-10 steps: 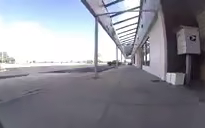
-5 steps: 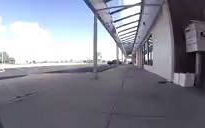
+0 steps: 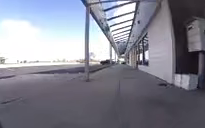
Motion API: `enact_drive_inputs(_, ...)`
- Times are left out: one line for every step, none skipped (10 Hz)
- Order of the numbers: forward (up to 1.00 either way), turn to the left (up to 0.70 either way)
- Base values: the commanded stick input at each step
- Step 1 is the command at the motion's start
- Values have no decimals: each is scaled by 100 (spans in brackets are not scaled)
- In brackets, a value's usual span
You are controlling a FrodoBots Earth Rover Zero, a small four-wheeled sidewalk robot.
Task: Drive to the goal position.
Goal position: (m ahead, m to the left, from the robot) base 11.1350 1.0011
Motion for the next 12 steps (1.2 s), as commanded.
enact_drive_inputs(85, 0)
enact_drive_inputs(85, 0)
enact_drive_inputs(85, 0)
enact_drive_inputs(85, 0)
enact_drive_inputs(85, 0)
enact_drive_inputs(85, 0)
enact_drive_inputs(85, 0)
enact_drive_inputs(85, 0)
enact_drive_inputs(85, -27)
enact_drive_inputs(85, 0)
enact_drive_inputs(85, 0)
enact_drive_inputs(85, 0)
